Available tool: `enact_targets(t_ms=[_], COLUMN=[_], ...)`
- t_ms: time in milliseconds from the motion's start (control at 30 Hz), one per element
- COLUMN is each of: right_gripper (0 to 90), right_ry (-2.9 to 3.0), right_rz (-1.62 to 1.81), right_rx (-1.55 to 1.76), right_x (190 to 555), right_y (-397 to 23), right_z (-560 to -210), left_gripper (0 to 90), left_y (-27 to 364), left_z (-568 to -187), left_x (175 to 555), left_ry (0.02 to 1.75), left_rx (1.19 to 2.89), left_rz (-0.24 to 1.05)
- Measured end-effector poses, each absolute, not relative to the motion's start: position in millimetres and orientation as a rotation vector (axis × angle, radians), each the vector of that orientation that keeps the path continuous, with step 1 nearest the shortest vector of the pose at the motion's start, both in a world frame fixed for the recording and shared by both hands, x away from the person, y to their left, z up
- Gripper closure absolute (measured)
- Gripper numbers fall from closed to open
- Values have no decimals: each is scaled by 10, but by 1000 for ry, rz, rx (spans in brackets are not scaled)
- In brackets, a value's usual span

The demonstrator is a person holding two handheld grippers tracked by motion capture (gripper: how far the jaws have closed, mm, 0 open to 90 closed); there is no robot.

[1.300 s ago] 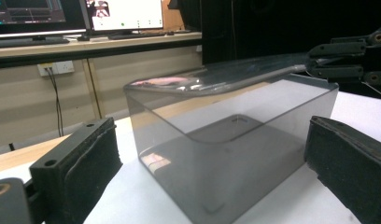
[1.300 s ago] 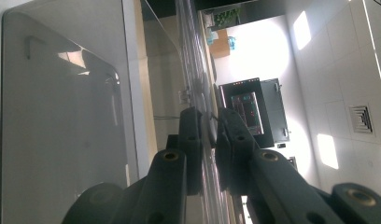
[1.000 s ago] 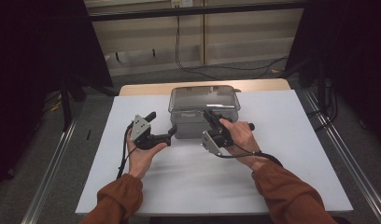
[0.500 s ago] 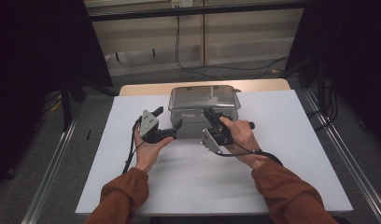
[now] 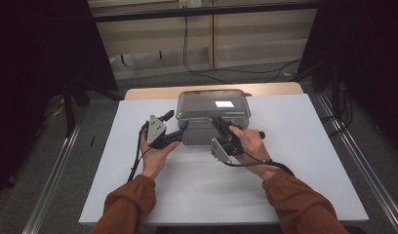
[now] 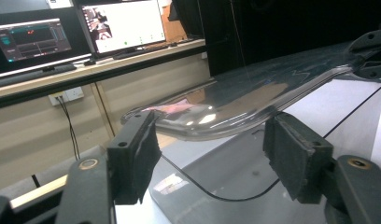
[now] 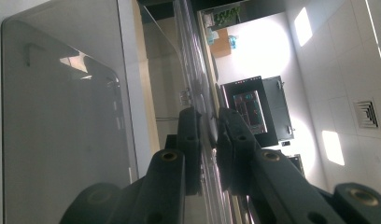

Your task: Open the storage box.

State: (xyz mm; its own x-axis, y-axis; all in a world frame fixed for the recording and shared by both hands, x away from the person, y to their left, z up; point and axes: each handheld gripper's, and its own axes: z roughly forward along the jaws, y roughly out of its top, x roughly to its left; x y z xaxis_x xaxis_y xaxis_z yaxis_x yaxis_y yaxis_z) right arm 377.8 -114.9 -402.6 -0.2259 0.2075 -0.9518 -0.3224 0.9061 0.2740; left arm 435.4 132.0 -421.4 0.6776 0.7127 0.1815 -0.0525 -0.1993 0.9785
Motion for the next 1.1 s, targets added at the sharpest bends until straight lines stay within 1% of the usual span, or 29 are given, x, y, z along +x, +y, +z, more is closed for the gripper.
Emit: enact_targets(t_ms=[33,233,367,400,433,467,500,533,567,600,733,767,800,967,1100], right_gripper=[800,797,776,758,714,714,681,639,571,571,468,394,394,280,249], right_ry=[1732,1733,1735,1737,1742,1742,1747,1754,1758,1758,1767,1776,1776,1808,1827], right_rz=[496,492,510,518,529,529,535,545,563,563,605,641,641,762,783], right_rx=[-83,-87,-78,-69,-48,-48,-35,-19,7,7,67,119,119,288,344], right_x=[3777,3779,3791,3796,3805,3805,3808,3811,3820,3820,3823,3833,3833,3868,3876], right_y=[-1146,-1141,-1153,-1156,-1168,-1168,-1176,-1187,-1209,-1209,-1278,-1331,-1331,-1514,-1593], right_z=[-4032,-4046,-4024,-4021,-4018,-4018,-4020,-4025,-4040,-4040,-4056,-4046,-4046,-4006,-4006], left_gripper=[411,415,449,452,452,452,454,457,459,459,458,459,459,458,458], left_y=[1317,1287,1291,1288,1287,1291,1296,1301,1301,1300,1297,1298,1298,1306,1303], left_z=[-4211,-4215,-4203,-4201,-4200,-4197,-4196,-4195,-4197,-4198,-4198,-4198,-4198,-4200,-4199], left_x=[4356,4372,4385,4387,4387,4388,4389,4391,4394,4395,4395,4396,4397,4408,4406], left_ry=[530,531,537,537,538,536,537,539,543,543,541,541,540,536,536], left_rx=[1650,1649,1641,1640,1638,1640,1640,1641,1634,1633,1633,1634,1634,1642,1643], left_rz=[775,797,801,800,798,797,795,794,788,786,788,788,788,792,790])
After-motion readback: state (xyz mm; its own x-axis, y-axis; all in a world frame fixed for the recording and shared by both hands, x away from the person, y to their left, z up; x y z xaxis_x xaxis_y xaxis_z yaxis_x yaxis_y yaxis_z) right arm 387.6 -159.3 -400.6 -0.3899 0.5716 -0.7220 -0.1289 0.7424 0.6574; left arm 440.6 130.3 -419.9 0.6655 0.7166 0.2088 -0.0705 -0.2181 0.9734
